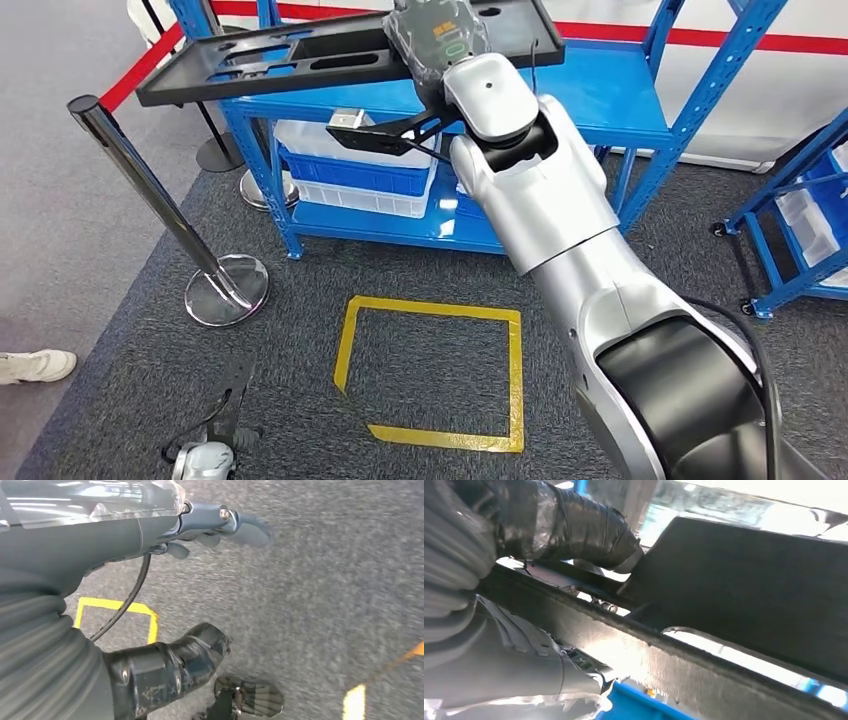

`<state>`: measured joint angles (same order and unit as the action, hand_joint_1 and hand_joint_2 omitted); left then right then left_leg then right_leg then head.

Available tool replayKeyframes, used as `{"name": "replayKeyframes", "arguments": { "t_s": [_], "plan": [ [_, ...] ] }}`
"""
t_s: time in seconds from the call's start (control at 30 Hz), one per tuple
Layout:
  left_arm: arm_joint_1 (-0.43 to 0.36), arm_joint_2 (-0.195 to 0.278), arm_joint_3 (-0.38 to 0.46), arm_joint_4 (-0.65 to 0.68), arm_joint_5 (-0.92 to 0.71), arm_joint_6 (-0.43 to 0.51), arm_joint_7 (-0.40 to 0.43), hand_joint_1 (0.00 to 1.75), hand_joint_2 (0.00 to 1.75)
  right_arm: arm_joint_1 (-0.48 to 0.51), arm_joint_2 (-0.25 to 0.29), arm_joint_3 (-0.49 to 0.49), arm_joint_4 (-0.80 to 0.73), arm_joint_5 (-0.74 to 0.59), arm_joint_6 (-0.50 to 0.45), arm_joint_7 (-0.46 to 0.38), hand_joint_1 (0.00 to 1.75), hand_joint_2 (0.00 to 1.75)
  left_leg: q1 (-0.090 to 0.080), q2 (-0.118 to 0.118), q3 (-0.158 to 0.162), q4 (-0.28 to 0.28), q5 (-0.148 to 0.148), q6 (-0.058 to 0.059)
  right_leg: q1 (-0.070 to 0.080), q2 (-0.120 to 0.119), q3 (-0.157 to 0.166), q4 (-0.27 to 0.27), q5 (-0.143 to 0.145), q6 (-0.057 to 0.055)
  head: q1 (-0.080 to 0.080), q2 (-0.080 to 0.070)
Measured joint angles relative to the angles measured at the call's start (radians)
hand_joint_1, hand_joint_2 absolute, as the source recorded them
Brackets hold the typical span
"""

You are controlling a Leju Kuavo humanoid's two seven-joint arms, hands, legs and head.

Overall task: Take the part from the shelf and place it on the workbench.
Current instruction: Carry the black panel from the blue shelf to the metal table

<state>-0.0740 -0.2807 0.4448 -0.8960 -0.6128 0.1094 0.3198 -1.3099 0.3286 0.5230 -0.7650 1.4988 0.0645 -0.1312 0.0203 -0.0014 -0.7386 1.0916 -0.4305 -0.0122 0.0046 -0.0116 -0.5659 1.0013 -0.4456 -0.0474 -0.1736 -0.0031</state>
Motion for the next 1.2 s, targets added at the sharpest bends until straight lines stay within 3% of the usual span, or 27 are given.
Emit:
{"name": "replayKeyframes", "arguments": {
  "t_s": [0.07, 0.1, 0.13, 0.2, 0.23, 0.3, 0.33, 0.4, 0.43, 0.47, 0.57, 0.6, 0.63, 0.67, 0.73, 0.8, 0.83, 0.9, 0.93, 0.97, 1.0, 1.07, 1.1, 1.13, 1.17, 1.2],
  "plan": [
    [0.001, 0.001, 0.000, 0.000, -0.003, -0.005, -0.001, 0.00, 1.75, 0.000, 0.000, 0.000, 0.003, 0.000, 0.000, 0.000, 1.75, 1.75, 0.003, 0.000, -0.026, 0.131, -0.090, -0.009, 0.000, -0.001, -0.029, 0.001, 0.023, -0.005, 0.000, 0.000],
    [0.001, 0.002, 0.001, 0.000, -0.003, -0.009, -0.003, 0.00, 1.75, 0.001, 0.000, 0.000, 0.005, 0.000, 0.000, 0.000, 1.75, 1.75, 0.005, 0.000, -0.030, 0.185, -0.100, -0.015, -0.001, -0.001, -0.044, 0.003, 0.034, -0.004, 0.000, 0.000],
    [0.001, 0.002, 0.001, 0.000, -0.004, -0.013, -0.004, 0.00, 1.75, 0.002, 0.000, 0.000, 0.008, 0.000, -0.001, 0.000, 1.75, 1.75, 0.007, 0.001, -0.023, 0.214, -0.086, -0.020, -0.002, -0.001, -0.059, 0.006, 0.044, -0.002, 0.000, 0.000],
    [0.001, 0.002, 0.003, 0.000, -0.004, -0.022, -0.008, 0.00, 1.75, 0.004, 0.000, 0.000, 0.015, 0.000, -0.002, 0.000, 1.75, 1.75, 0.013, 0.001, 0.039, 0.173, -0.030, -0.029, -0.007, -0.001, -0.093, 0.020, 0.061, 0.006, 0.000, 0.000],
    [0.001, 0.002, 0.004, 0.000, -0.005, -0.027, -0.009, 0.00, 1.75, 0.005, 0.000, 0.000, 0.017, 0.000, -0.002, 0.000, 1.75, 1.75, 0.014, 0.001, 0.090, 0.110, -0.024, -0.033, -0.008, 0.000, -0.111, 0.031, 0.067, 0.011, 0.000, 0.000],
    [0.001, 0.002, 0.005, 0.000, -0.007, -0.034, -0.012, 0.00, 1.75, 0.005, 0.001, 0.000, 0.019, 0.000, -0.004, 0.001, 1.75, 1.75, 0.012, -0.002, 0.171, -0.010, -0.054, -0.028, -0.008, 0.001, -0.137, 0.050, 0.079, 0.023, 0.000, 0.000],
    [0.001, 0.002, 0.006, 0.000, -0.008, -0.037, -0.013, 0.00, 1.75, 0.005, 0.001, 0.000, 0.020, 0.000, -0.006, 0.001, 1.75, 1.75, 0.009, -0.004, 0.187, -0.040, -0.071, -0.023, -0.007, 0.002, -0.145, 0.054, 0.087, 0.029, 0.000, 0.000],
    [0.002, 0.002, 0.007, 0.001, -0.012, -0.041, -0.014, 0.00, 1.75, 0.005, -0.002, 0.000, 0.024, 0.000, -0.010, 0.001, 1.75, 1.75, 0.008, -0.002, 0.177, -0.046, -0.064, -0.006, -0.007, 0.003, -0.153, 0.056, 0.099, 0.041, 0.000, 0.000],
    [0.002, 0.002, 0.008, 0.001, -0.014, -0.042, -0.015, 0.00, 1.75, 0.005, -0.004, 0.000, 0.026, 0.000, -0.012, 0.001, 1.75, 1.75, 0.010, -0.001, 0.170, -0.046, -0.054, 0.002, -0.008, 0.004, -0.159, 0.064, 0.086, 0.047, 0.000, 0.000],
    [0.002, 0.001, 0.008, 0.001, -0.015, -0.043, -0.015, 0.00, 1.75, 0.005, -0.006, 0.000, 0.028, 0.000, -0.012, 0.001, 1.75, 1.75, 0.011, 0.002, 0.161, -0.048, -0.043, 0.013, -0.009, 0.005, -0.169, 0.089, 0.055, 0.052, 0.000, 0.000],
    [0.002, 0.001, 0.009, 0.001, -0.017, -0.046, -0.015, 0.00, 1.75, 0.005, -0.012, 0.000, 0.033, 0.000, -0.013, 0.001, 1.75, 1.75, 0.009, 0.004, 0.123, -0.049, -0.010, 0.029, -0.012, 0.008, -0.210, 0.256, -0.084, 0.063, 0.000, 0.000],
    [0.002, 0.001, 0.009, 0.001, -0.019, -0.047, -0.015, 0.00, 1.75, 0.007, -0.014, 0.000, 0.034, 0.000, -0.013, 0.001, 1.75, 1.75, 0.007, 0.004, 0.109, -0.048, 0.001, 0.030, -0.012, 0.008, -0.217, 0.311, -0.103, 0.064, 0.000, 0.000],
    [0.002, 0.001, 0.009, 0.001, -0.021, -0.048, -0.014, 0.00, 1.75, 0.008, -0.016, 0.000, 0.035, 0.000, -0.013, 0.001, 1.75, 1.75, 0.005, 0.005, 0.094, -0.047, 0.012, 0.029, -0.011, 0.008, -0.211, 0.341, -0.098, 0.064, 0.000, 0.000],
    [0.002, 0.001, 0.009, 0.001, -0.024, -0.050, -0.013, 0.00, 1.75, 0.009, -0.018, 0.000, 0.035, 0.000, -0.013, 0.002, 1.75, 1.75, 0.004, 0.005, 0.080, -0.046, 0.023, 0.029, -0.011, 0.009, -0.190, 0.339, -0.075, 0.061, 0.000, 0.000],
    [0.002, 0.001, 0.009, 0.001, -0.028, -0.051, -0.011, 0.00, 1.75, 0.009, -0.020, 0.000, 0.035, 0.000, -0.013, 0.002, 1.75, 1.75, 0.001, 0.004, 0.057, -0.046, 0.042, 0.026, -0.008, 0.011, -0.103, 0.243, -0.036, 0.048, 0.000, 0.000],
    [0.003, 0.000, 0.009, 0.001, -0.037, -0.051, -0.009, 0.00, 1.75, 0.006, -0.019, 0.000, 0.035, 0.000, -0.013, 0.002, 1.75, 1.75, 0.000, 0.005, 0.042, -0.049, 0.061, 0.018, -0.001, 0.013, -0.012, 0.108, -0.051, 0.036, 0.000, 0.000],
    [0.003, 0.000, 0.009, 0.000, -0.041, -0.051, -0.008, 0.00, 1.75, 0.005, -0.018, 0.000, 0.036, 0.000, -0.013, 0.002, 1.75, 1.75, 0.002, 0.006, 0.039, -0.055, 0.073, 0.012, 0.004, 0.015, 0.009, 0.066, -0.060, 0.031, 0.000, 0.000],
    [0.006, 0.000, 0.009, 0.000, -0.045, -0.049, -0.002, 0.00, 1.75, 0.005, -0.019, 0.000, 0.039, 0.000, -0.013, 0.002, 1.75, 1.75, 0.006, 0.005, 0.035, -0.074, 0.096, 0.000, 0.007, 0.013, 0.010, 0.035, -0.042, 0.023, 0.000, 0.000],
    [0.007, 0.001, 0.009, 0.000, -0.044, -0.049, 0.001, 0.00, 1.75, 0.006, -0.019, 0.000, 0.041, 0.000, -0.013, 0.003, 1.75, 1.75, 0.007, 0.004, 0.030, -0.075, 0.091, -0.005, 0.005, 0.011, 0.006, 0.023, -0.026, 0.016, 0.000, 0.000],
    [0.009, 0.001, 0.009, 0.000, -0.043, -0.048, 0.003, 0.00, 1.75, 0.008, -0.019, 0.000, 0.043, 0.000, -0.013, 0.003, 1.75, 1.75, 0.007, 0.003, 0.022, -0.061, 0.067, -0.008, 0.002, 0.008, 0.001, 0.010, -0.012, 0.008, 0.000, 0.000],
    [0.011, 0.002, 0.009, -0.001, -0.040, -0.048, 0.004, 0.00, 1.75, 0.010, -0.019, 0.000, 0.045, 0.000, -0.013, 0.003, 1.75, 1.75, 0.007, 0.002, 0.010, -0.027, 0.025, -0.010, -0.001, 0.005, -0.007, 0.001, 0.001, 0.001, 0.000, 0.000],
    [0.014, 0.003, 0.009, -0.002, -0.032, -0.049, 0.006, 0.00, 1.75, 0.011, -0.019, 0.001, 0.049, 0.000, -0.014, 0.003, 1.75, 1.75, 0.007, 0.002, -0.017, 0.095, -0.070, -0.014, 0.001, 0.002, -0.031, 0.002, 0.022, -0.005, 0.000, 0.000],
    [0.015, 0.003, 0.009, -0.002, -0.029, -0.050, 0.007, 0.00, 1.75, 0.013, -0.019, 0.001, 0.052, 0.000, -0.014, 0.003, 1.75, 1.75, 0.007, 0.002, -0.024, 0.155, -0.095, -0.017, 0.001, 0.002, -0.044, 0.005, 0.030, -0.005, 0.000, 0.000],
    [0.016, 0.003, 0.009, -0.002, -0.026, -0.051, 0.007, 0.00, 1.75, 0.015, -0.019, 0.001, 0.054, 0.000, -0.014, 0.003, 1.75, 1.75, 0.008, 0.003, -0.022, 0.194, -0.097, -0.020, 0.001, 0.002, -0.057, 0.010, 0.037, -0.004, 0.000, 0.000],
    [0.016, 0.003, 0.009, -0.002, -0.025, -0.051, 0.007, 0.00, 1.75, 0.018, -0.019, 0.001, 0.057, 0.000, -0.014, 0.002, 1.75, 1.75, 0.008, 0.003, -0.005, 0.201, -0.079, -0.022, 0.000, 0.001, -0.071, 0.017, 0.043, -0.003, 0.000, 0.000],
    [0.016, 0.003, 0.009, -0.002, -0.025, -0.052, 0.007, 0.00, 1.75, 0.020, -0.019, 0.001, 0.059, 0.000, -0.014, 0.002, 1.75, 1.75, 0.008, 0.003, 0.029, 0.171, -0.053, -0.024, -0.001, 0.001, -0.086, 0.025, 0.048, 0.000, 0.000, 0.000]
  ]
}}
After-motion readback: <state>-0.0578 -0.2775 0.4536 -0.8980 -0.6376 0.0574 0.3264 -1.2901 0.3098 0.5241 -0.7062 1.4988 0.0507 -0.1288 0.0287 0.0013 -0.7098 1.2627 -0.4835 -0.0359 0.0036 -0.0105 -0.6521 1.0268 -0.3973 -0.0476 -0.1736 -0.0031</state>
